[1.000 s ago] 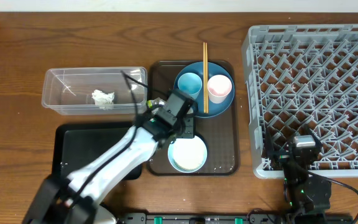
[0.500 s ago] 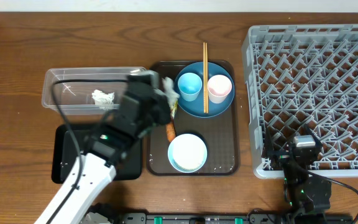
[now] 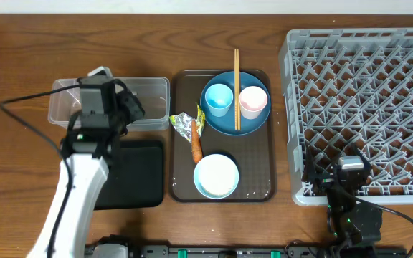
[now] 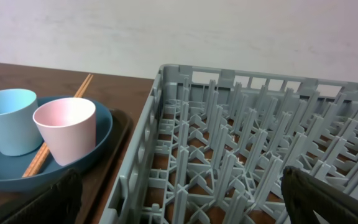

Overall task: Sort waste into correct bins and load items into the dishwasher rack
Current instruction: 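Grasp the second tissue and drop it into the clear bin, then lower the left gripper over the carrot on the tray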

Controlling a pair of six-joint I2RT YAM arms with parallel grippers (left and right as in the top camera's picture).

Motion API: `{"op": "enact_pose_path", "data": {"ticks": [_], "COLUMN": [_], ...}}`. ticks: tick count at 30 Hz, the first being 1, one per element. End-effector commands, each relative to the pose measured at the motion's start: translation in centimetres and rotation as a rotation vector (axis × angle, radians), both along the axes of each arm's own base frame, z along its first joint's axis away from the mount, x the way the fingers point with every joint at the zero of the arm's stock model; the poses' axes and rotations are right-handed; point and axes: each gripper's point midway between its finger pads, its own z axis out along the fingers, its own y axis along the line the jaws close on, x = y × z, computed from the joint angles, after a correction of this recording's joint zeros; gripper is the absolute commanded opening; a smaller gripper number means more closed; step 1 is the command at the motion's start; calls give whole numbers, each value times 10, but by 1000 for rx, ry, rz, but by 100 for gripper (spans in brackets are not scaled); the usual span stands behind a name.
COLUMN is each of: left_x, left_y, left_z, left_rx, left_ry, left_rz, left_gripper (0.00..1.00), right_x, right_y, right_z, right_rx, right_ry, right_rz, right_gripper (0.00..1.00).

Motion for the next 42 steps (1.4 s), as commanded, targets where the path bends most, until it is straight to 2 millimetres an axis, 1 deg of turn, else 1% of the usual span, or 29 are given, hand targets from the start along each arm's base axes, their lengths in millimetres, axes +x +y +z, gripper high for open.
{"op": "enact_pose_path", "data": {"ticks": [1,4,7,9,12,14,15,16,17,18,19,21,24,27,28,30,32,37,39,42], "left_x": [11,17,18,18,19,22,23,24,24,24,24,24,18,5,-2,-15,-33,-80,-98,-116], "left_y": [-6,-15,-16,-16,-16,-18,-19,-20,-22,-23,-23,-23,-30,-45,-51,-60,-72,-98,-109,-124], "left_z": [-16,-29,-38,-42,-40,-37,-36,-34,-32,-30,-28,-24,-13,3,7,8,4,-20,-27,-31], "left_rx": [-11,-52,-55,-55,-55,-62,-64,-72,-79,-83,-83,-83,-109,-152,-157,-157,-157,-144,-132,-113], "left_ry": [38,61,84,92,87,70,63,55,48,42,37,26,11,-3,2,27,84,275,337,386], "left_rz": [-38,-76,-77,-77,-78,-84,-87,-94,-101,-105,-105,-106,-138,-195,-208,-233,-269,-359,-402,-467], "left_gripper": [6,6,6,6,9,17,27,30,40,54,65,70,71,71,71,71,71,71,71,71], "right_x": [0,0,0,0,0,0,0,0,0,0,0,0,0,0,0,0,0,0,0,0], "right_y": [-3,-3,-3,-3,-3,-3,-3,-3,-3,-3,-3,-3,-3,-3,-3,-3,-3,-3,-3,-3], "right_z": [-1,-1,-1,-1,-1,-1,-1,-1,-1,-1,-1,-1,-1,-1,-1,-1,-1,-1,-1,-1], "right_rx": [-6,-6,-6,-6,-6,-6,-6,-6,-6,-6,-6,-6,-6,-6,-6,-6,-6,-6,-6,-6], "right_ry": [3,3,3,3,3,3,3,3,3,3,3,3,3,3,3,3,3,3,3,3], "right_rz": [-12,-13,-13,-13,-13,-12,-12,-12,-13,-13,-13,-13,-13,-13,-13,-12,-13,-13,-13,-13], "right_gripper": [99,99,99,99,99,99,99,99,99,99,99,99,99,99,99,99,99,99,99,99]}}
